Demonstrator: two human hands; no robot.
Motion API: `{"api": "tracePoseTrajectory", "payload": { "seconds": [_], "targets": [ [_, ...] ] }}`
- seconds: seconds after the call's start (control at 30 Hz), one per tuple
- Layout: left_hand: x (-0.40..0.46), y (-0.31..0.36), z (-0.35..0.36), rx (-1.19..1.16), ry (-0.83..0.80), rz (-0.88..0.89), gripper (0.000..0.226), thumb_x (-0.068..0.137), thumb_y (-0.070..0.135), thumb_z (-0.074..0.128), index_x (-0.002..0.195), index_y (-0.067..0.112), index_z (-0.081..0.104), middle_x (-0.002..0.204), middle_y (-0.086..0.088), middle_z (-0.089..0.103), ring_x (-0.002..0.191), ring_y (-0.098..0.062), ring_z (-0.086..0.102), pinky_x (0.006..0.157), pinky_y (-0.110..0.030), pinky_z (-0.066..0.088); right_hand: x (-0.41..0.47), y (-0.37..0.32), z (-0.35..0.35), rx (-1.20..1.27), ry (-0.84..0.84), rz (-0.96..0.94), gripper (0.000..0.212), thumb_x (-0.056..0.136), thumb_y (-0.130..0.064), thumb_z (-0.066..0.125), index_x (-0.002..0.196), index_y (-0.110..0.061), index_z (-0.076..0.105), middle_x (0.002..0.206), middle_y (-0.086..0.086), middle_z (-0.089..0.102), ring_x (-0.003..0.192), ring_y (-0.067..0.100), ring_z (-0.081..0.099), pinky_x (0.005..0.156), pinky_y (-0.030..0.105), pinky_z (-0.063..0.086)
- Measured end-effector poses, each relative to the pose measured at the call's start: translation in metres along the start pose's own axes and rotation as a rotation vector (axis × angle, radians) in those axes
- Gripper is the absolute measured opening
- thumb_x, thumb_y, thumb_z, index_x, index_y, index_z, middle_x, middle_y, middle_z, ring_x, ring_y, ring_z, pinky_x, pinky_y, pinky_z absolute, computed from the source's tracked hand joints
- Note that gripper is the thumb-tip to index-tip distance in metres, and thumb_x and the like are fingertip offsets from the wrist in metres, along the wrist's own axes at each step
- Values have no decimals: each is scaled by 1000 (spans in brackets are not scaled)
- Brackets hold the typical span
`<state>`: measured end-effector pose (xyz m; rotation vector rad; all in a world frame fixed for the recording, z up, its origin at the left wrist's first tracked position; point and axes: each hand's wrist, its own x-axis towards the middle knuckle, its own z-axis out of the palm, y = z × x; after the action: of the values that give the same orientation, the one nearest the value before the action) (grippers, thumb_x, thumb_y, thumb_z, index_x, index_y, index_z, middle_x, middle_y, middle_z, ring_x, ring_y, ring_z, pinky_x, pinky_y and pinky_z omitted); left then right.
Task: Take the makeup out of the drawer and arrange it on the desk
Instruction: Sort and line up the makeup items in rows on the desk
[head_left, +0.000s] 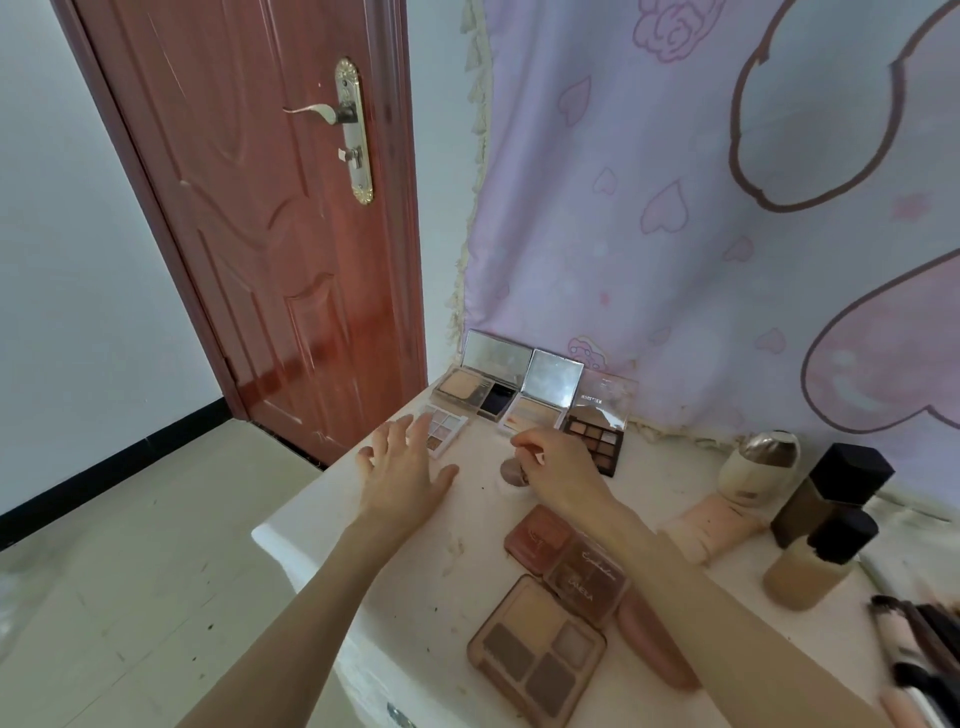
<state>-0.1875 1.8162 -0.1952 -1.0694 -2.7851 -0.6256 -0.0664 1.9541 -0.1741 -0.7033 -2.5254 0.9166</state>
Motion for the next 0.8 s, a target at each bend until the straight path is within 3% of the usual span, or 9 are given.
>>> {"api": "tracePoseTrajectory", "payload": {
  "seconds": [0.17,0.27,0.37,0.43,0.63,0.8],
  "targets": [
    [-43,14,0,-253,-18,229,38,90,28,57,126,18,53,130,-3,51,124,-20,37,104,-27,25,-36,5,-18,-161,-13,-46,25,92,-19,51,113,-13,65,115,3,62,106,16,54,83,19,36],
    [-61,29,2,-344,-171,227,34,91,33,55,121,18,58,123,-1,56,116,-19,46,96,-24,33,-55,6,-24,-423,-107,-40,28,93,-23,46,114,-15,62,116,5,59,109,23,52,90,32,39],
    [-68,46,5,-286,-246,209,34,89,37,54,116,18,62,118,-3,59,108,-21,49,89,-25,35,-68,6,-22,-581,-211,-10,25,94,-26,41,109,-16,59,113,7,54,106,27,49,84,35,37],
    [-71,54,6,-283,-263,202,26,87,35,56,104,18,65,109,-7,62,101,-22,50,81,-24,35,-73,7,-19,-545,-220,12,24,94,-26,42,112,-19,58,117,6,53,108,26,48,85,34,36],
    [-70,66,0,-388,-285,56,51,80,27,67,127,11,54,119,-10,55,107,-21,53,89,-22,38,-76,7,-15,-282,-174,94,31,93,-18,45,120,-22,59,123,4,59,113,24,51,96,36,40],
    [-66,69,-4,-421,-333,-1,46,74,22,72,117,12,58,109,-10,58,100,-22,56,81,-23,41,-74,-1,-14,-48,-90,108,32,92,-17,52,124,-17,58,124,4,57,112,19,53,96,27,39]
  ]
}}
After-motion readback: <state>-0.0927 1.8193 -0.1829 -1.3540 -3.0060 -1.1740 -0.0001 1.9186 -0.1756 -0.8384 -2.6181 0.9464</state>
